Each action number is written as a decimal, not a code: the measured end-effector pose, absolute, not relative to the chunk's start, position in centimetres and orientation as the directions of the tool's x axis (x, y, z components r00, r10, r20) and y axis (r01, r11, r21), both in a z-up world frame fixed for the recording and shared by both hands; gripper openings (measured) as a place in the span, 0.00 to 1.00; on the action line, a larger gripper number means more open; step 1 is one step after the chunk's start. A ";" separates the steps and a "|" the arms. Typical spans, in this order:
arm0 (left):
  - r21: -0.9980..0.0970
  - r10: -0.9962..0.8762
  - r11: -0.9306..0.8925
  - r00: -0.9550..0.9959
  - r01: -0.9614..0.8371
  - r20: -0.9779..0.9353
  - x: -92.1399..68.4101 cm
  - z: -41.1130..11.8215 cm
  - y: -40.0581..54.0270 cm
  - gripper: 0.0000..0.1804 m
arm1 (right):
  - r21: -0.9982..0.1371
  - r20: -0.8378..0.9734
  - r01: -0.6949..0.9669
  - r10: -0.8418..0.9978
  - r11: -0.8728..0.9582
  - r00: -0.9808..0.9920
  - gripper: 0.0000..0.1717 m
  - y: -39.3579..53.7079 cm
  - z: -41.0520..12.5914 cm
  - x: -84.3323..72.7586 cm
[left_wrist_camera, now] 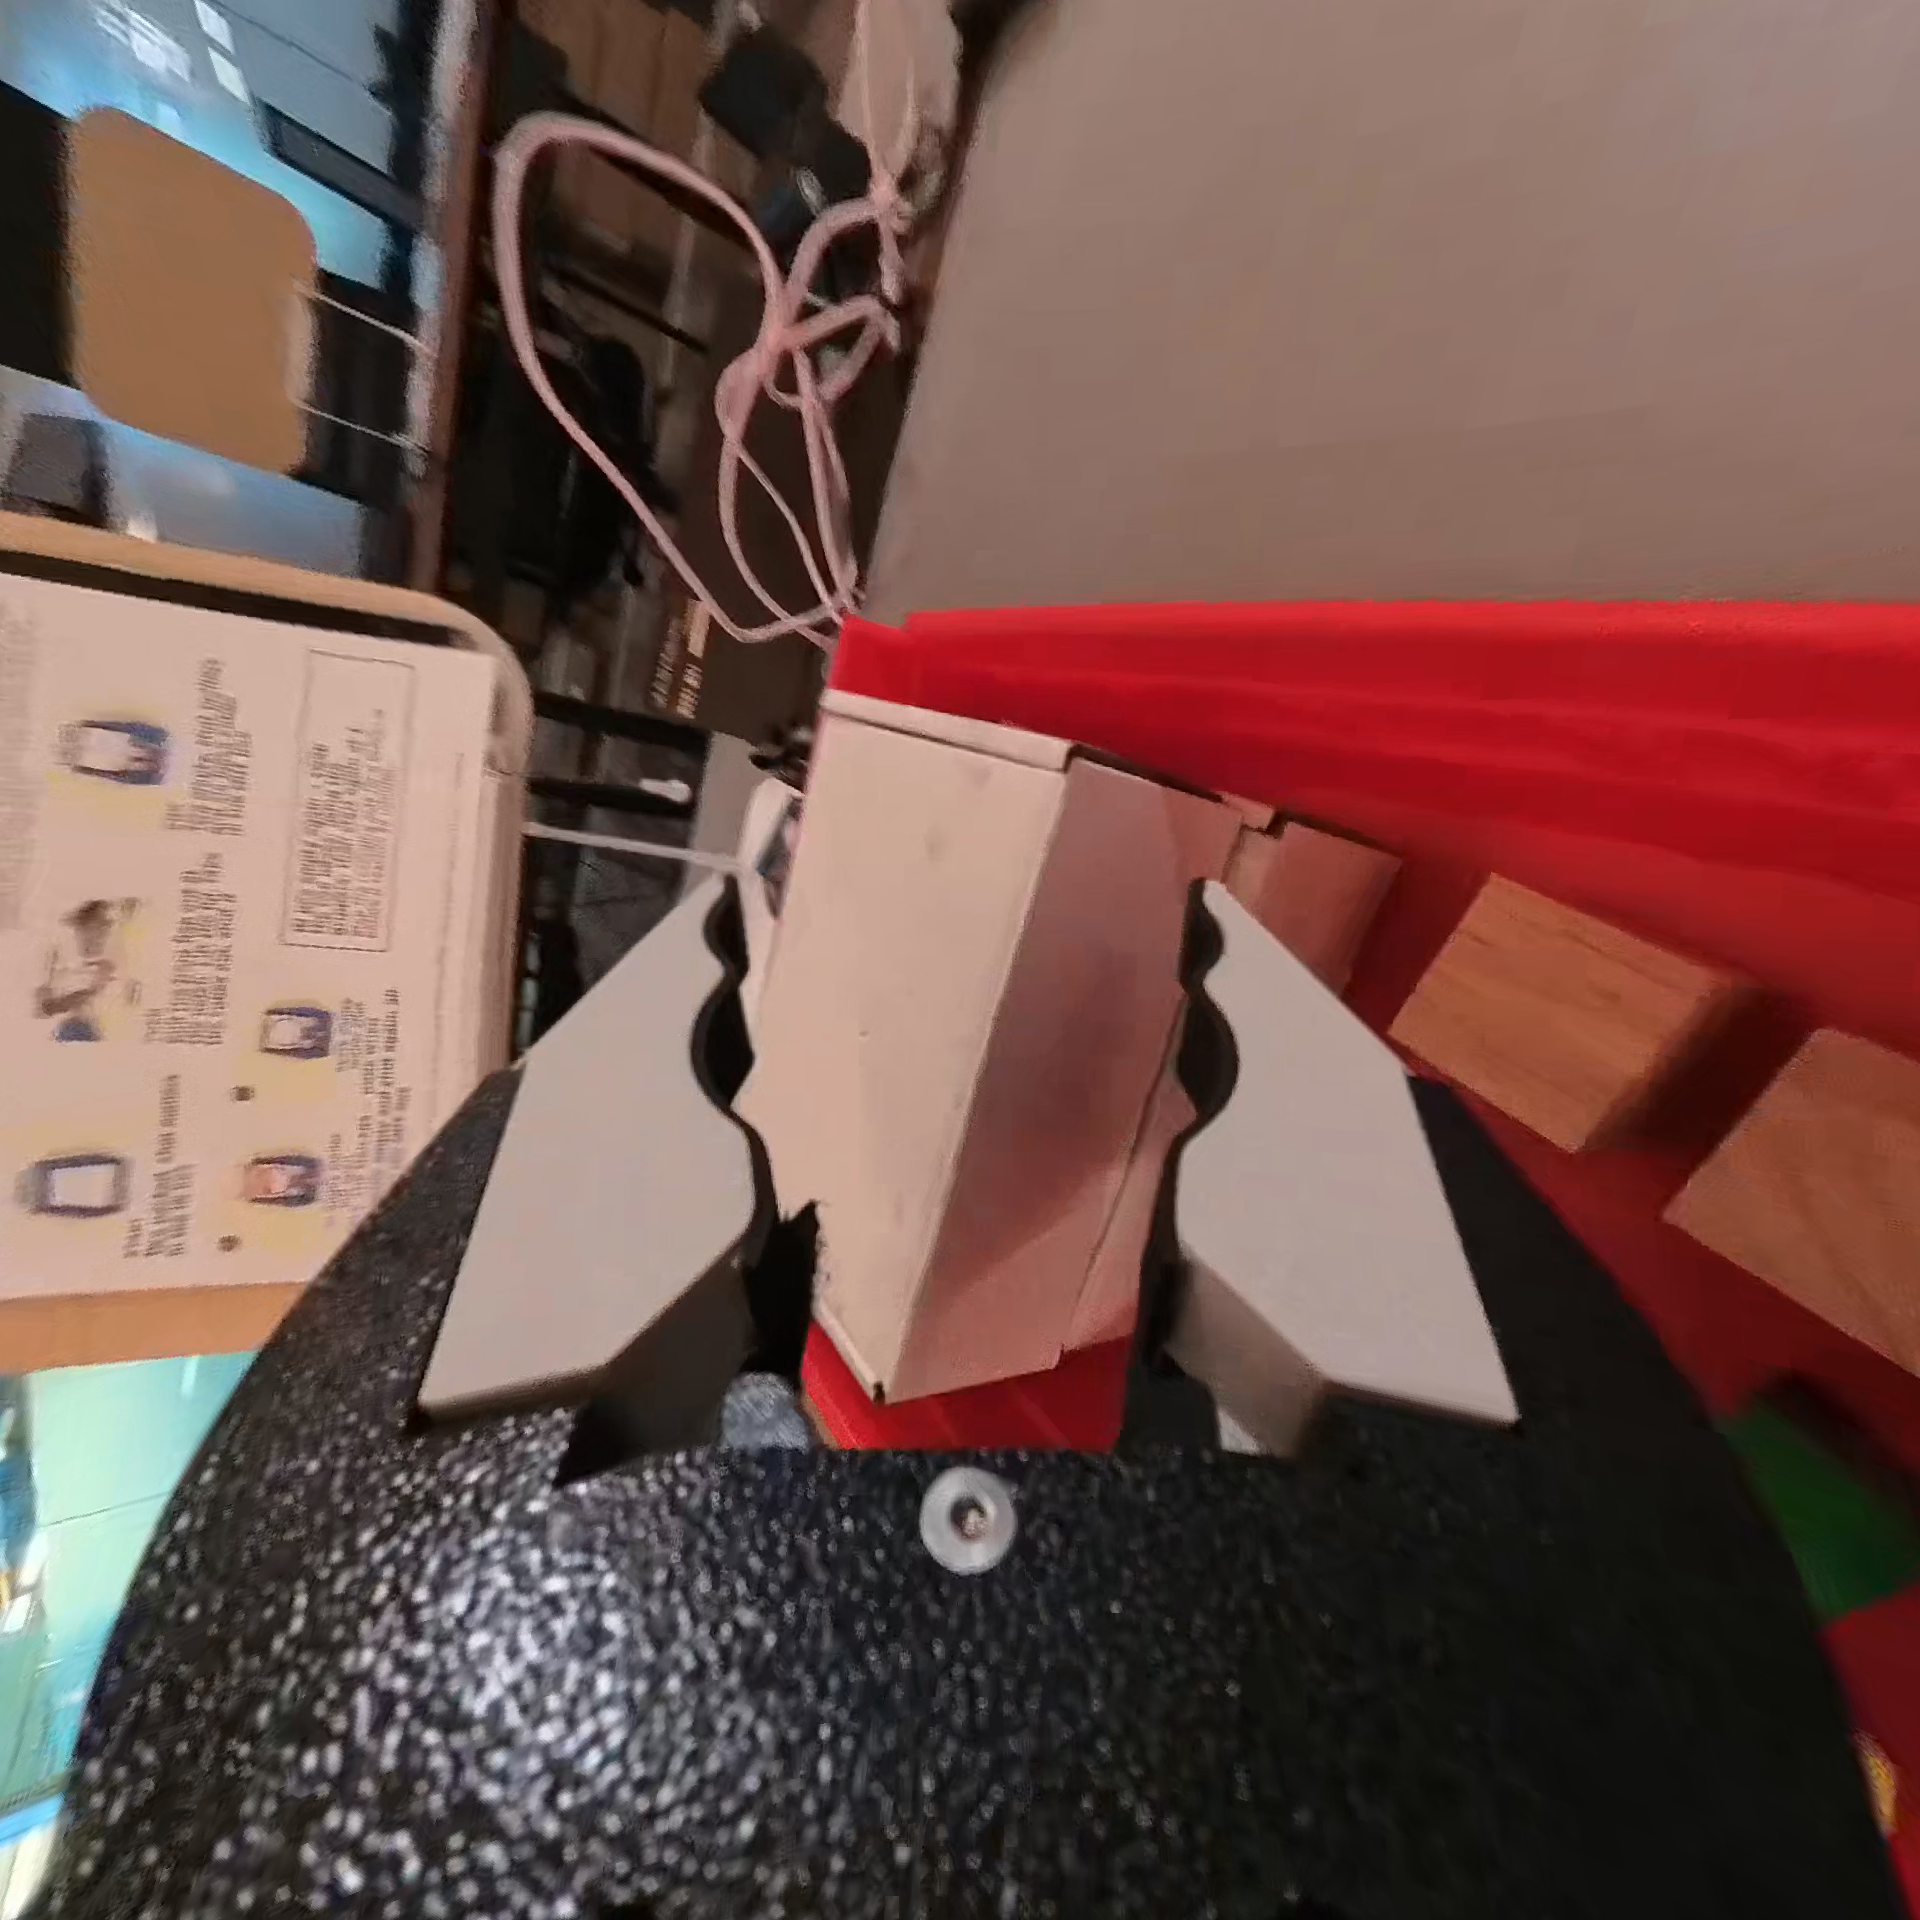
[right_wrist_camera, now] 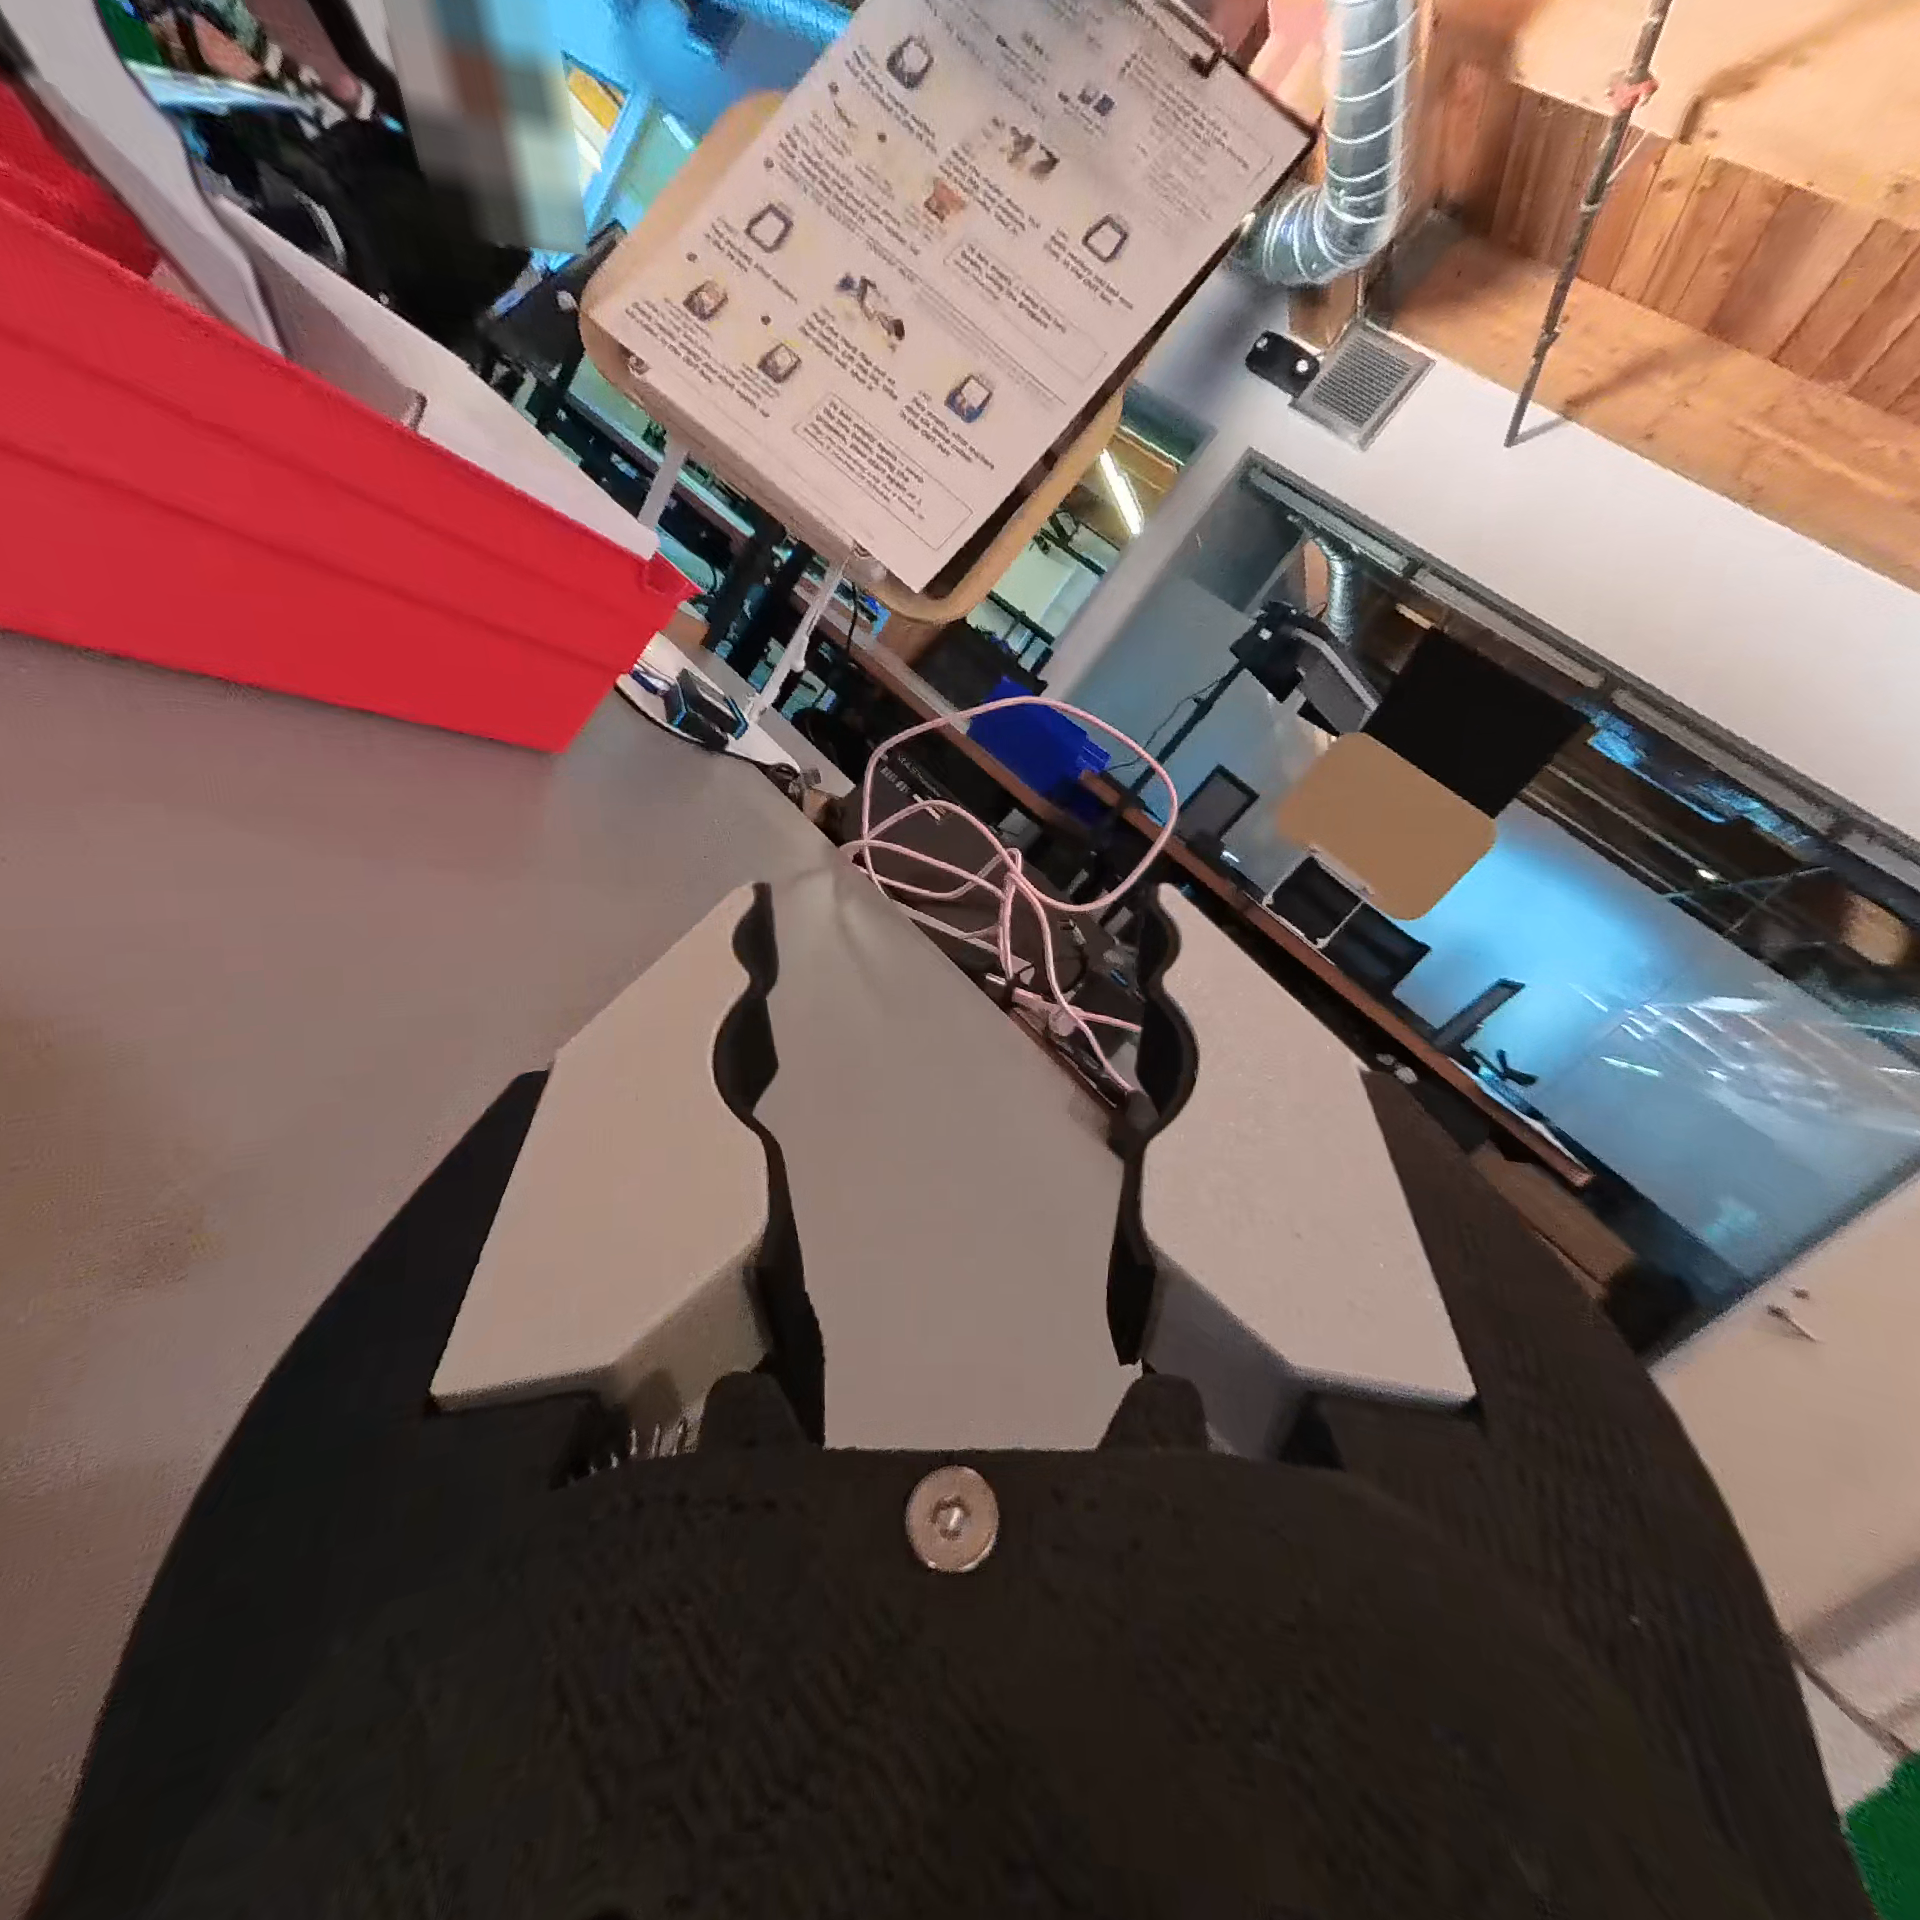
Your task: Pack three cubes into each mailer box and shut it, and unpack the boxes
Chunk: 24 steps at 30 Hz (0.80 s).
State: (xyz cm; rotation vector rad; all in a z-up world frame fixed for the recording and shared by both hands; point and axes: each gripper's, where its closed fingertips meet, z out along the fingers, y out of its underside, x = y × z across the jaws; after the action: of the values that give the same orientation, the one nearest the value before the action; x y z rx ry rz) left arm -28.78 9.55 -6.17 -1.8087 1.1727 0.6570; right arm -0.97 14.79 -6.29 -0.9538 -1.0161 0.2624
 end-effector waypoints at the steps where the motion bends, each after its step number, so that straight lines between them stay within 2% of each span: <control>1: -0.357 -0.492 -0.228 0.424 -0.906 -0.760 -29.2 -7.1 9.8 0.51 | -0.785 0.592 0.217 0.600 0.580 0.537 0.40 14.8 -6.3 -0.9; 3: -0.330 -0.557 -0.284 0.435 -0.900 -0.708 -29.8 -8.7 10.0 0.55 | -0.794 0.583 0.222 0.605 0.567 0.542 0.40 15.2 -6.5 -0.8; 6: -0.353 -0.588 -0.284 0.452 -0.892 -0.670 -29.7 -9.6 10.3 0.53 | -0.797 0.588 0.256 0.602 0.548 0.540 0.39 16.0 -7.1 -0.8; 10: -0.306 -0.577 -0.298 0.426 -0.904 -0.697 -30.9 -9.9 11.1 0.50 | -0.829 0.549 0.264 0.628 0.492 0.552 0.38 17.1 -7.7 -0.6; 11: -0.303 -0.558 -0.294 0.420 -0.907 -0.715 -31.1 -9.5 11.3 0.49 | -0.838 0.537 0.263 0.634 0.479 0.556 0.38 17.3 -7.8 -0.5; 17: -0.254 -0.404 -0.206 0.318 -0.945 -0.858 -31.2 -5.9 12.0 0.53 | -0.855 0.508 0.254 0.634 0.452 0.583 0.37 17.8 -7.7 -0.1; 19: -0.219 -0.281 -0.153 0.255 -0.964 -0.925 -31.1 -4.2 12.2 0.48 | -0.851 0.516 0.257 0.635 0.458 0.576 0.37 17.6 -7.7 -0.3; 21: -0.115 -0.026 -0.138 0.120 -0.984 -0.992 -31.8 -1.0 12.4 0.24 | -0.841 0.533 0.271 0.632 0.468 0.563 0.37 17.4 -7.9 -0.5; 22: -0.055 0.024 -0.159 0.052 -0.986 -0.998 -32.2 -0.5 12.5 0.21 | -0.837 0.540 0.277 0.630 0.472 0.558 0.37 17.3 -7.9 -0.6; 24: -0.074 -0.049 -0.173 0.084 -0.982 -0.995 -32.5 -2.6 13.1 0.28 | -0.831 0.550 0.286 0.629 0.477 0.550 0.37 17.2 -8.1 -0.7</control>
State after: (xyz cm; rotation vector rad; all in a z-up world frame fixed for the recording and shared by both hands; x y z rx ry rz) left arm -32.50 13.13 -2.56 -1.4133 1.1048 1.2467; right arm -0.72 17.20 -8.06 -1.0977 -1.0135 0.2604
